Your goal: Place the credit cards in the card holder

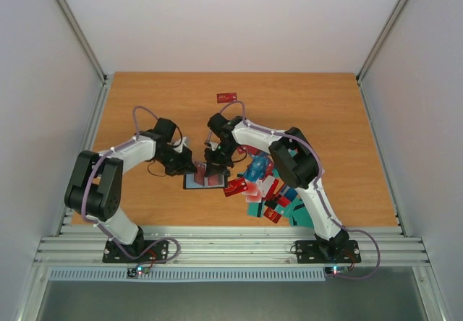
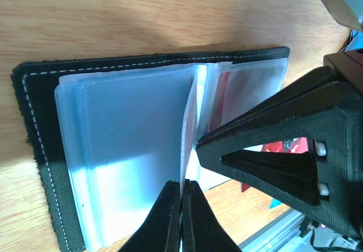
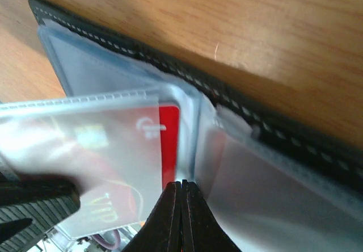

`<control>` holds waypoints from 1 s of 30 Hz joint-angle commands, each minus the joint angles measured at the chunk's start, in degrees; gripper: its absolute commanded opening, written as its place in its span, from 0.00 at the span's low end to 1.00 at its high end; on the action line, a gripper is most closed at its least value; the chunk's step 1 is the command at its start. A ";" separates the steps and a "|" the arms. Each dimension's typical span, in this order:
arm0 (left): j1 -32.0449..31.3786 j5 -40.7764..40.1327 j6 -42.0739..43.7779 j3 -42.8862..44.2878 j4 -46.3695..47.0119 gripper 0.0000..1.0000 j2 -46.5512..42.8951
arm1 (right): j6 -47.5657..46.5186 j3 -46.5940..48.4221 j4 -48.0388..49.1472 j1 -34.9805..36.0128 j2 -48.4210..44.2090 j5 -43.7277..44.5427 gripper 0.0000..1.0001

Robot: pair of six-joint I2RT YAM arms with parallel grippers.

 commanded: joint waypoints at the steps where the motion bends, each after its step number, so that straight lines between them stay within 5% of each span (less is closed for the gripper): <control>1: -0.22 -6.16 2.49 3.62 -6.00 0.00 0.24 | 0.28 -0.30 -2.41 -0.06 -3.68 3.14 0.01; 17: -0.22 -24.31 7.43 15.08 -22.16 0.04 3.54 | -0.44 -10.80 -5.63 -4.85 -19.78 8.35 0.02; 30: -2.57 -30.77 7.07 21.18 -24.64 0.05 9.60 | 0.43 -21.23 -7.20 -7.88 -30.38 12.37 0.03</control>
